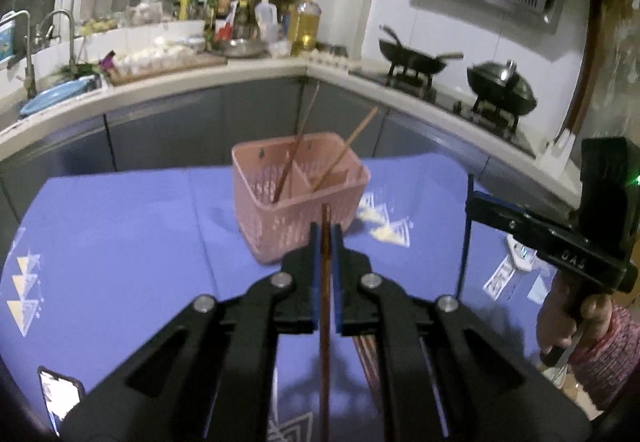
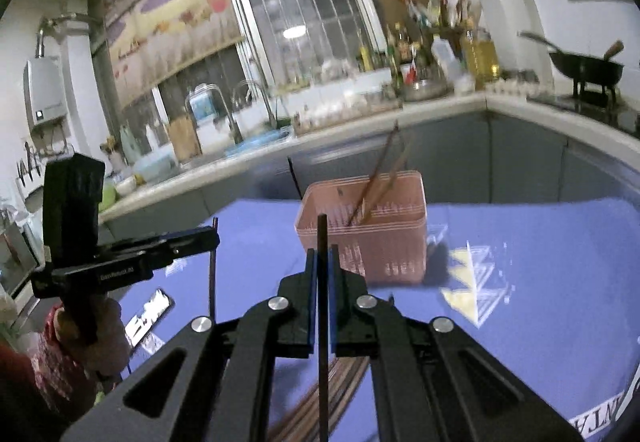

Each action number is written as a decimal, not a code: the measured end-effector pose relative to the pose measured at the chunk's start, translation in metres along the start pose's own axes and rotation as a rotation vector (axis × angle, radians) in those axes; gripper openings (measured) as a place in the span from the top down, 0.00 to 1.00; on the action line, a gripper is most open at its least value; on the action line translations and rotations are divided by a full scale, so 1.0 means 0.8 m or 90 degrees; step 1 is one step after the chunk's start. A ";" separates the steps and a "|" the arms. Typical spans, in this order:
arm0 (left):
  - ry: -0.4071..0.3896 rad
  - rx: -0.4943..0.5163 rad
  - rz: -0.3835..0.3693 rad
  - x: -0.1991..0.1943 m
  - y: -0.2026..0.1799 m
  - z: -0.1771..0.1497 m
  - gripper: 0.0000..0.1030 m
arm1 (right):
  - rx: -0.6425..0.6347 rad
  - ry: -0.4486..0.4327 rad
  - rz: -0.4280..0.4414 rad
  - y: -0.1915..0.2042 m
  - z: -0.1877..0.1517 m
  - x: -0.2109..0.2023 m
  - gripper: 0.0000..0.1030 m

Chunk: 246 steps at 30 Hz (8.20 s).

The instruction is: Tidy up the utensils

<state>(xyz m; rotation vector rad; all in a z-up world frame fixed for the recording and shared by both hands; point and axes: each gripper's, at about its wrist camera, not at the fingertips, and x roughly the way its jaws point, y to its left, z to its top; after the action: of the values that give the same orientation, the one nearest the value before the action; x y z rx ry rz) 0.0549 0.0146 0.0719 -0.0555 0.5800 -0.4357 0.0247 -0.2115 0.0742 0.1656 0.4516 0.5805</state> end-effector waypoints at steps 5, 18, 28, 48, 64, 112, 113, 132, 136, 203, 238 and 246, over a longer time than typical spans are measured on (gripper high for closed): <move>-0.045 -0.022 -0.015 -0.021 0.009 0.043 0.96 | -0.008 -0.057 0.011 0.013 0.045 -0.003 0.95; -0.166 -0.009 0.033 -0.024 0.019 0.198 0.97 | -0.035 -0.142 -0.020 0.020 0.193 0.067 0.95; -0.085 -0.009 0.057 -0.004 0.041 0.127 0.97 | -0.018 -0.137 -0.024 -0.007 0.179 0.091 0.95; 0.183 -0.119 0.139 0.054 0.104 -0.111 0.86 | -0.026 -0.117 -0.028 -0.006 0.150 0.084 0.95; 0.226 -0.088 -0.003 0.091 0.023 -0.111 0.86 | -0.017 -0.106 -0.066 -0.004 0.099 0.063 0.41; 0.229 -0.212 0.095 0.041 0.104 -0.142 0.86 | -0.215 0.312 0.061 0.065 -0.084 0.182 0.68; 0.221 -0.226 0.107 0.029 0.116 -0.145 0.86 | -0.257 0.322 0.078 0.081 -0.084 0.192 0.68; 0.124 -0.332 0.218 -0.112 0.213 -0.182 0.86 | -0.495 0.542 0.188 0.200 -0.081 0.373 0.76; 0.125 -0.333 0.201 -0.102 0.214 -0.185 0.86 | -0.413 0.529 0.152 0.175 -0.068 0.386 0.76; 0.029 -0.110 0.116 0.000 0.053 0.025 0.97 | 0.148 0.188 0.022 -0.065 -0.111 0.103 0.56; 0.005 -0.048 0.158 0.059 0.051 0.065 0.58 | 0.176 0.198 -0.021 -0.067 -0.130 0.096 0.51; 0.055 -0.057 0.128 0.019 0.031 -0.036 0.57 | 0.124 0.234 -0.075 -0.040 -0.157 0.079 0.62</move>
<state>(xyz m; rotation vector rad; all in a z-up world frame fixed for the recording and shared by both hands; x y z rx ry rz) 0.0603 0.0324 0.0356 -0.0630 0.6831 -0.2181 0.0297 -0.1990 -0.0693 0.2182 0.8702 0.4508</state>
